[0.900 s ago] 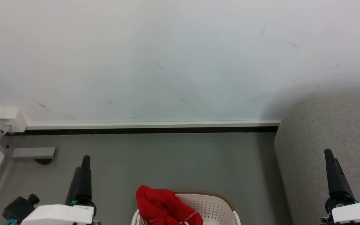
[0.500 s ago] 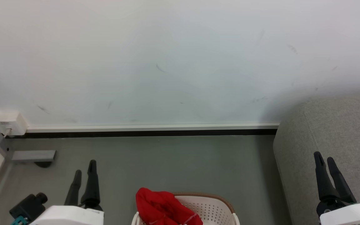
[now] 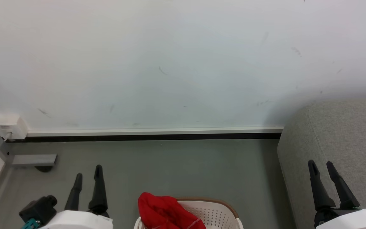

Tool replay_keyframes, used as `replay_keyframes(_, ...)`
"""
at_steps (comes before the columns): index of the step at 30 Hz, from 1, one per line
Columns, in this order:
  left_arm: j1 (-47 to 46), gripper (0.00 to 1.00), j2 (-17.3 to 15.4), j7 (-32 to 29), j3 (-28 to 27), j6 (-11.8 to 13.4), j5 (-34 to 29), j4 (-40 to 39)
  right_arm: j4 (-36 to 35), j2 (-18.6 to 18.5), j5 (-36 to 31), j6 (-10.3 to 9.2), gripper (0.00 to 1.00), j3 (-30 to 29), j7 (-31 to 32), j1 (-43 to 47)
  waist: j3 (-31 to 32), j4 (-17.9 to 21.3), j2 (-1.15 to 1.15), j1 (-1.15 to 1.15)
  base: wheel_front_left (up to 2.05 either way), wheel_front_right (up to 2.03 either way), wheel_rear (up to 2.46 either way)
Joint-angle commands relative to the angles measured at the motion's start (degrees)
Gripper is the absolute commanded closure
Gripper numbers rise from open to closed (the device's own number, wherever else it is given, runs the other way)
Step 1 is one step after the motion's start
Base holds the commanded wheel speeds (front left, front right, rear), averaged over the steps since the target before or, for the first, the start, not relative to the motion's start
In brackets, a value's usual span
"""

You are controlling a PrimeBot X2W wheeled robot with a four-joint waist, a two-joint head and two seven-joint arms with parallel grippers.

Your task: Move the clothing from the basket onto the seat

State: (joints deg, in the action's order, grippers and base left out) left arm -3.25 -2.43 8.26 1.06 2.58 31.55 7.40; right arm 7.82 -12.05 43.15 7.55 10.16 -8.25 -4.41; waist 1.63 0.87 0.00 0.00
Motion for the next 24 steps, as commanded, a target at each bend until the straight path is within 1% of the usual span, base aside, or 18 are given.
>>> replay_keyframes(1,0.07,0.0,-0.46,0.63,0.06,0.23,-2.03,-0.21,-0.16,-0.62,-1.39,-0.07,0.0,0.24,-0.6,-0.77,0.04,0.02,0.0,0.0,0.0,0.0,0.0)
replay_keyframes(24,0.85,0.0,-0.55,3.62,1.28,2.5,-13.81,-1.2,-1.21,-1.6,-11.78,-0.09,0.0,1.58,-3.62,-0.37,0.63,0.32,0.0,0.0,0.0,0.0,0.0)
